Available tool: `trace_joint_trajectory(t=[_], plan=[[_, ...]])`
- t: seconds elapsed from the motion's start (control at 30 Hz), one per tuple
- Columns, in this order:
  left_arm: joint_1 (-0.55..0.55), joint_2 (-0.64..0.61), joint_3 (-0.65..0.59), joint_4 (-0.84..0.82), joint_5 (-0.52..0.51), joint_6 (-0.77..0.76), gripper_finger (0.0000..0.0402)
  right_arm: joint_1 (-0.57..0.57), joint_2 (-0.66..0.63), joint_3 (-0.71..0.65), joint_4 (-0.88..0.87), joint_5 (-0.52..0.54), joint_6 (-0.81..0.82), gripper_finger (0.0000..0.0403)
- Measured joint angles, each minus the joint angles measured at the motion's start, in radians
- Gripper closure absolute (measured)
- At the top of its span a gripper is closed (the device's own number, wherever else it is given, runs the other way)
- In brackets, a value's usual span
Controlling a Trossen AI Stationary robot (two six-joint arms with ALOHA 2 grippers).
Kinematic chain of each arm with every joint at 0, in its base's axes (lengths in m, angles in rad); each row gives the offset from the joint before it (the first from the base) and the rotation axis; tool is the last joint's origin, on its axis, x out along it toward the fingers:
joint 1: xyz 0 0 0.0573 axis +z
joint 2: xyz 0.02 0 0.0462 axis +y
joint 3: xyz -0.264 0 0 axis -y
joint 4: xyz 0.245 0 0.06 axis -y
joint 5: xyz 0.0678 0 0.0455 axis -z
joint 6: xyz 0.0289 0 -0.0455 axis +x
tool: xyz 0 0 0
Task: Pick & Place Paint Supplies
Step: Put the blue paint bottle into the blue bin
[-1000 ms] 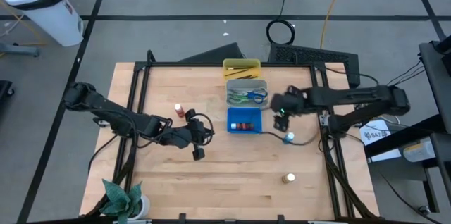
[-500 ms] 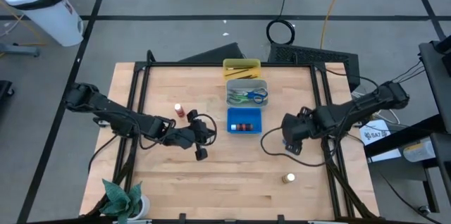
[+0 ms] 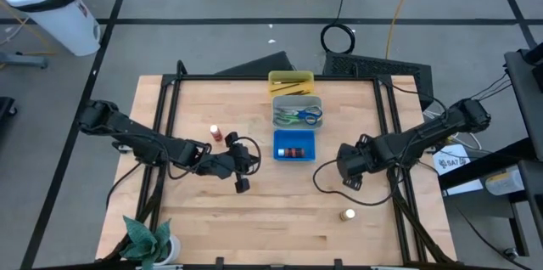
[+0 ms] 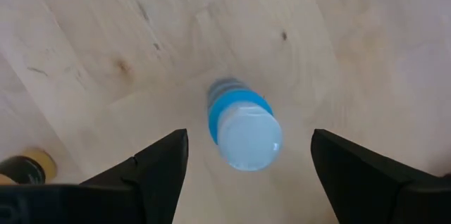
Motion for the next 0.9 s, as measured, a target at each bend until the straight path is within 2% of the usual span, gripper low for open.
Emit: trace_joint_trajectory(t=[0.27, 0.8, 0.9], plan=[[0.000, 0.000, 0.000, 0.000, 0.000, 0.001, 0.0364, -0.028, 0.000, -0.040, 0.028, -0.021, -0.014, 0.0139], [0.000, 0.000, 0.000, 0.000, -0.001, 0.002, 0.0364, -0.028, -0.001, -0.039, 0.086, -0.022, -0.100, 0.0293], [0.000, 0.000, 0.000, 0.000, -0.002, 0.002, 0.0364, -0.036, 0.001, -0.009, 0.088, -0.023, -0.155, 0.0296]])
